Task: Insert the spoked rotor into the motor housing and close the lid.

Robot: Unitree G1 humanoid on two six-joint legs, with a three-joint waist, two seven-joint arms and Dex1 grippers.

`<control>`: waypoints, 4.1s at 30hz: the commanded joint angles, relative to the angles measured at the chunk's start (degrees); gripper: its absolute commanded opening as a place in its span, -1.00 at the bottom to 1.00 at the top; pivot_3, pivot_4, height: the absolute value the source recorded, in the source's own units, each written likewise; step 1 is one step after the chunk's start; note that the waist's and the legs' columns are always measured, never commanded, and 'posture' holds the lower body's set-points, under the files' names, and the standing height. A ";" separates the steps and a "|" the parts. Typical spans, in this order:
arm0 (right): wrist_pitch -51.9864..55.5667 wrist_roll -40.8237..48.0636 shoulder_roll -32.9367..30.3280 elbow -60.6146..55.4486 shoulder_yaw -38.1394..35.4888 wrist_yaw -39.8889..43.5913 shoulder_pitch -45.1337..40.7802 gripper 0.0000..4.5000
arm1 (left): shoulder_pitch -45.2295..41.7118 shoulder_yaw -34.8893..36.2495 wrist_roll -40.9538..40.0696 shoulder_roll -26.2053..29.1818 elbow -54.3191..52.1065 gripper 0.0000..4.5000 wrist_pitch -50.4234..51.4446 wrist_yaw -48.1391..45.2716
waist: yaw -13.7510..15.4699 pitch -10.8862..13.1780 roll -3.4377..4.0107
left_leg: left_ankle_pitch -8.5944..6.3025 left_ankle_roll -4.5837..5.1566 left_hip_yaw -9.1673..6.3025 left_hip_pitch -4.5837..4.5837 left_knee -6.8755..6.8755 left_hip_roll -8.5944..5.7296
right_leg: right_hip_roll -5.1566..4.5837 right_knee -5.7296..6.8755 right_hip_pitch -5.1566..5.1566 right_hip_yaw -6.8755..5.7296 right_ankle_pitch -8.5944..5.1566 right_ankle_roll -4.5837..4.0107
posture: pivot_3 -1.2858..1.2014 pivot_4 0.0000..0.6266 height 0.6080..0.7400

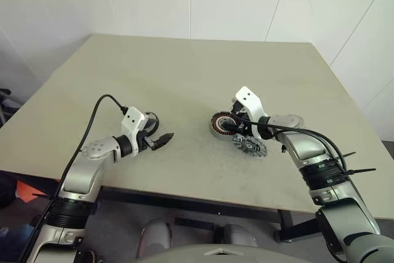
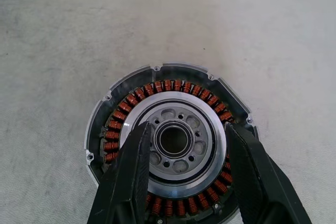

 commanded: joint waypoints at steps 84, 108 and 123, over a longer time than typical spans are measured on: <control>-6.65 -2.68 0.97 5.86 -5.98 -9.54 -8.90 -0.92 | -14.53 29.58 -41.20 -21.38 11.86 -0.84 32.40 23.23 | 0.31 0.06 -0.10 | -0.06 0.11 -0.05 -0.35 0.02 -0.15 | -0.07 -0.17 -0.02 -0.02 -0.05 0.14 | 0.03 -1.00 1.00; -9.52 -6.42 -0.72 13.88 -14.79 -25.54 -12.44 -0.92 | -34.10 17.59 -34.40 -28.41 44.08 -0.84 35.66 11.17 | 0.45 0.08 -0.13 | 0.10 0.27 -0.06 -1.20 0.12 -0.33 | -0.10 -0.06 -0.80 0.00 0.13 -0.13 | 0.03 -1.00 1.00; -8.58 -6.28 -0.93 11.84 -14.70 -25.01 -11.87 -0.92 | -38.71 16.82 -25.50 -30.48 54.86 -0.84 31.97 3.91 | 0.47 0.08 -0.13 | 0.07 0.35 -0.06 -1.12 0.12 -0.34 | -0.12 -0.06 -0.72 0.00 0.13 -0.14 | 0.03 -1.00 1.00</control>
